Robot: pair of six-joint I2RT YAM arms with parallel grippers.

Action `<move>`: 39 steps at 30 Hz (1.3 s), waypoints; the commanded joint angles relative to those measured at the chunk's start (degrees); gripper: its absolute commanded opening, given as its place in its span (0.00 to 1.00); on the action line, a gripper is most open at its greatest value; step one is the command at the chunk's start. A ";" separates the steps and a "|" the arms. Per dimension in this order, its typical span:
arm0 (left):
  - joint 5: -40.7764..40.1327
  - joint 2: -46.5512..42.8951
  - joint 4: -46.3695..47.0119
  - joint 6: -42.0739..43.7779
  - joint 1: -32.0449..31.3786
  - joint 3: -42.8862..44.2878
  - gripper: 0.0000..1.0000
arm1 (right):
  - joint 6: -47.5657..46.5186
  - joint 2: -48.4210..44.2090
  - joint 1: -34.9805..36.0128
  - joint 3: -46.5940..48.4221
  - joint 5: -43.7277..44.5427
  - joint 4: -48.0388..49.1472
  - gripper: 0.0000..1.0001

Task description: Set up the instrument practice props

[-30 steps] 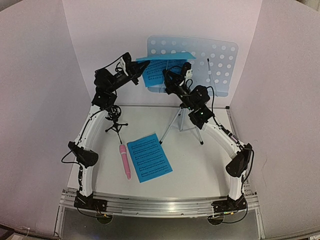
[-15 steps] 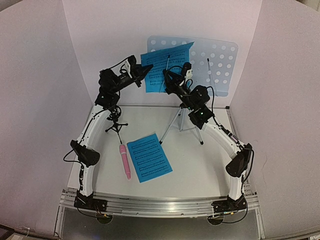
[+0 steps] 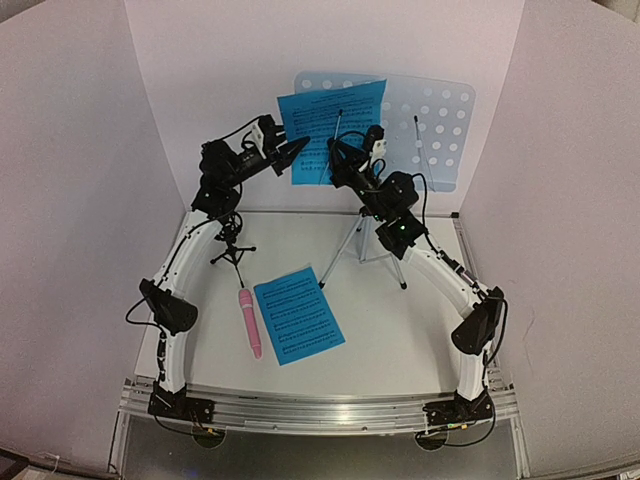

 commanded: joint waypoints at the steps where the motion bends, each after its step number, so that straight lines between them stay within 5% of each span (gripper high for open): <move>1: -0.69 -6.44 3.54 -0.07 1.09 -0.33 0.47 | -0.16 -1.89 0.17 -0.51 2.06 -1.56 0.00; 4: -0.94 -7.23 4.32 -0.88 2.02 -0.50 0.60 | -0.12 -1.80 0.13 -0.40 2.18 -1.65 0.00; 9: -0.77 -8.14 4.89 -4.35 4.26 -0.73 0.62 | 0.05 -1.68 0.18 -0.28 2.04 -1.66 0.00; 15: 1.85 -7.94 4.56 -5.36 4.46 -2.97 0.33 | 0.32 -0.82 0.14 0.77 1.60 -1.81 0.00; 22: 1.44 -3.82 3.85 -7.02 4.40 1.31 0.35 | 0.17 -0.80 0.15 0.86 1.37 -2.07 0.00; 33: 2.05 -2.62 8.07 -7.06 1.91 0.52 0.03 | -0.21 -0.72 0.21 0.60 1.01 -2.13 0.00; 39: -0.16 0.60 10.35 -7.05 1.08 4.36 0.00 | -0.32 -0.75 0.15 0.67 0.41 -2.18 0.00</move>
